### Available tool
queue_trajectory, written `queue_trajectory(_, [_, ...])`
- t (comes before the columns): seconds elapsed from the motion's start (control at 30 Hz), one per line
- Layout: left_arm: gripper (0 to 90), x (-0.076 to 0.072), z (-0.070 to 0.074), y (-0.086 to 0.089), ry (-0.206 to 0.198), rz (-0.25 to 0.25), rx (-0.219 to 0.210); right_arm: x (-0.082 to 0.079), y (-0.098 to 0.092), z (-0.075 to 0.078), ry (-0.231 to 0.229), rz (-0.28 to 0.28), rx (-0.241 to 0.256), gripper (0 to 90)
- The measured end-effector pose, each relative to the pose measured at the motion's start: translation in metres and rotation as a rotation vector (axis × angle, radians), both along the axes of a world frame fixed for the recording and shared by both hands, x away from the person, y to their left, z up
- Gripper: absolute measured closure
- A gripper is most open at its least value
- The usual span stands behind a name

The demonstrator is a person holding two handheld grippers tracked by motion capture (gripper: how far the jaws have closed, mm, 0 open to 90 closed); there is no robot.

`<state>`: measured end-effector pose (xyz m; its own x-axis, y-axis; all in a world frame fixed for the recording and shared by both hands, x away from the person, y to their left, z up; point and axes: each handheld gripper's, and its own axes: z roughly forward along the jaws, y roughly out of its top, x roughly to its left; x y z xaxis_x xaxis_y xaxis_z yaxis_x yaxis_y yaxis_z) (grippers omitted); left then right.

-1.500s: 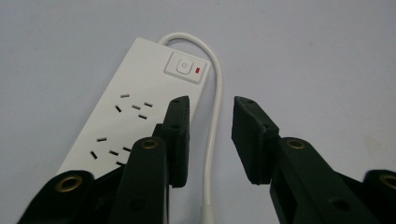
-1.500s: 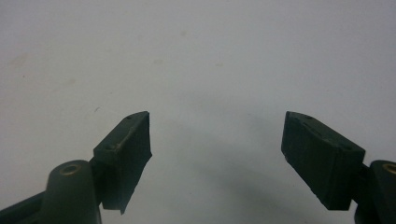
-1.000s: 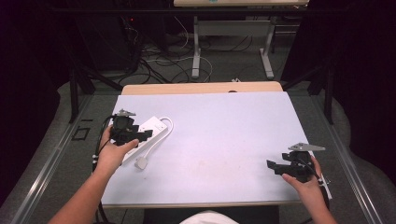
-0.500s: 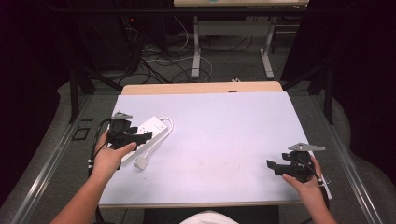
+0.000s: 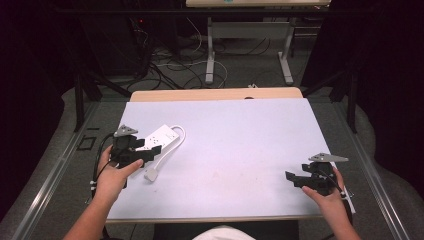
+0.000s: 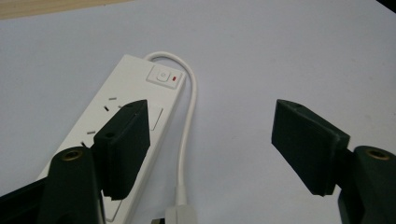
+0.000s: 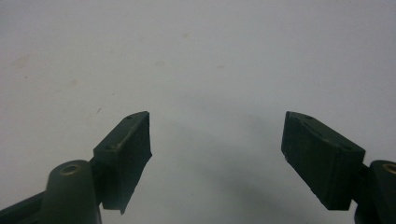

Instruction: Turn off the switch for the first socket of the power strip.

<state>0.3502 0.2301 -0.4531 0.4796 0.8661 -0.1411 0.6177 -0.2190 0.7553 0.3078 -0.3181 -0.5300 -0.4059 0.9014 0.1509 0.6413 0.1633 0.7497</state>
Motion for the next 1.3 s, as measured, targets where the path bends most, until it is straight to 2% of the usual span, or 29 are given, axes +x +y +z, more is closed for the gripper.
queue_trajectory(0.13, [21.5, -0.008, -0.005, -0.002, 0.0, 0.007, -0.031, 0.0, 0.0, 0.0, 0.0, 0.0, 0.001, 23.6])
queue_trajectory(0.2, [15.7, -0.011, -0.007, -0.002, -0.01, 0.004, -0.023, 0.0, 0.001, 0.0, 0.001, 0.0, 0.005, 23.6])
queue_trajectory(0.23, [15.9, -0.013, -0.008, -0.003, -0.012, 0.015, -0.034, 0.0, 0.001, 0.0, 0.003, -0.001, 0.006, 23.7])
queue_trajectory(0.27, [15.6, -0.014, -0.008, -0.002, -0.021, 0.001, -0.022, 0.0, 0.001, 0.001, 0.003, 0.0, 0.005, 23.6])
queue_trajectory(0.37, [9.5, -0.018, -0.011, -0.003, -0.025, 0.012, -0.048, 0.0, 0.002, 0.0, -0.004, -0.006, 0.006, 23.6])
queue_trajectory(0.43, [5.3, -0.02, -0.013, -0.002, -0.03, 0.005, -0.034, 0.0, 0.001, 0.0, -0.001, 0.002, 0.003, 23.6])
queue_trajectory(0.5, [3.5, -0.022, -0.015, 0.0, -0.017, -0.008, -0.04, 0.0, 0.0, 0.0, -0.001, 0.002, 0.004, 23.6])
queue_trajectory(0.53, [2.3, -0.022, -0.018, 0.0, -0.031, -0.006, -0.037, 0.0, 0.0, 0.0, -0.001, 0.001, 0.004, 23.6])
queue_trajectory(0.57, [0.9, -0.023, -0.019, 0.001, -0.019, -0.006, -0.045, 0.0, 0.0, 0.0, -0.001, 0.001, 0.004, 23.6])
queue_trajectory(0.67, [0.2, -0.026, -0.025, 0.003, -0.029, 0.0, -0.05, 0.0, 0.0, 0.0, -0.003, 0.001, 0.003, 23.6])
queue_trajectory(0.73, [0.2, -0.029, -0.031, 0.005, -0.036, 0.024, -0.059, 0.0, 0.0, 0.001, -0.004, 0.001, 0.003, 23.6])
queue_trajectory(0.9, [0.2, -0.032, -0.046, 0.014, -0.022, 0.067, -0.116, 0.0, 0.0, 0.0, -0.004, 0.001, 0.002, 23.6])
queue_trajectory(1.17, [0.2, -0.036, -0.065, 0.024, -0.04, 0.104, -0.113, 0.0, 0.0, 0.0, -0.004, 0.001, 0.002, 23.6])
queue_trajectory(1.2, [0.2, -0.037, -0.066, 0.026, -0.03, 0.102, -0.109, 0.0, 0.0, 0.0, -0.004, 0.001, 0.002, 23.6])
queue_trajectory(1.23, [0.2, -0.037, -0.069, 0.026, -0.037, 0.116, -0.116, 0.0, 0.0, 0.0, -0.004, 0.002, 0.002, 23.6])
queue_trajectory(1.27, [0.2, -0.038, -0.07, 0.028, -0.024, 0.106, -0.107, 0.0, 0.0, 0.0, -0.003, 0.001, 0.002, 23.6])
queue_trajectory(1.3, [0.2, -0.038, -0.072, 0.028, -0.036, 0.116, -0.115, 0.0, 0.0, 0.0, -0.003, 0.001, 0.002, 23.7])
